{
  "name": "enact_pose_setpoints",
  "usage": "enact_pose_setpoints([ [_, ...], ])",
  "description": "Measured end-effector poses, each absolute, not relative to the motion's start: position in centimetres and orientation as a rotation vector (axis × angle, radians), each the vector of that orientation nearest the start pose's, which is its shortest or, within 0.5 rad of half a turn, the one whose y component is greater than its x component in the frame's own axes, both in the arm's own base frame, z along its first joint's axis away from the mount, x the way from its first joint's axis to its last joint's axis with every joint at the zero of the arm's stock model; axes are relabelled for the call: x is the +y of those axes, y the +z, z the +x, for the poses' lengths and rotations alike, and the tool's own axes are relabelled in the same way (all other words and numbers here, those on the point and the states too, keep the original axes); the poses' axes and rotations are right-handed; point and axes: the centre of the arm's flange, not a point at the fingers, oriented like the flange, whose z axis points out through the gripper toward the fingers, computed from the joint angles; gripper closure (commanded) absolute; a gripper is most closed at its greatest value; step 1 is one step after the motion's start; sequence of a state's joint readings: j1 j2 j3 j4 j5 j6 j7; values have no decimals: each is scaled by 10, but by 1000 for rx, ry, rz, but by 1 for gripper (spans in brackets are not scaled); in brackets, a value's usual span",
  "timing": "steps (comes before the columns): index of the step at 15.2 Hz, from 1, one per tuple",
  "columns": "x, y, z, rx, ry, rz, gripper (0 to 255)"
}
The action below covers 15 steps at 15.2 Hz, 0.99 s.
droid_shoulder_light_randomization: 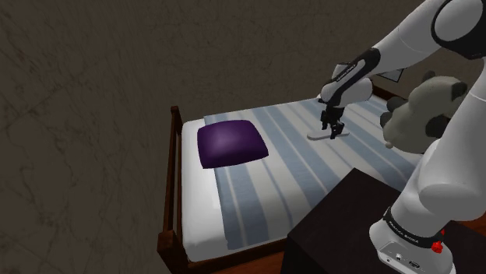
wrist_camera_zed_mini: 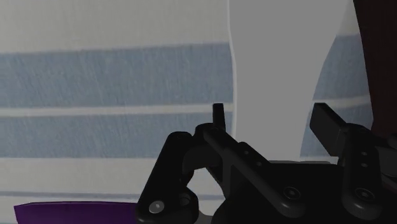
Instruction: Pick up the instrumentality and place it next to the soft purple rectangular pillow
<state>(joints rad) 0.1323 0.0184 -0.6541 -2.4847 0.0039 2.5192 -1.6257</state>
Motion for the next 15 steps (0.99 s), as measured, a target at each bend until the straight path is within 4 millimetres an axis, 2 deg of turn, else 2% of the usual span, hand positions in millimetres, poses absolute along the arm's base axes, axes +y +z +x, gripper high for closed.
enact_pose_setpoints([
  [5, -170, 285, 436, -1654, -2, -2697, 255],
  [6, -163, 286, 438, -1653, -1, -2697, 255],
  [15, -48, 285, 474, -1654, -1, -2698, 255],
])
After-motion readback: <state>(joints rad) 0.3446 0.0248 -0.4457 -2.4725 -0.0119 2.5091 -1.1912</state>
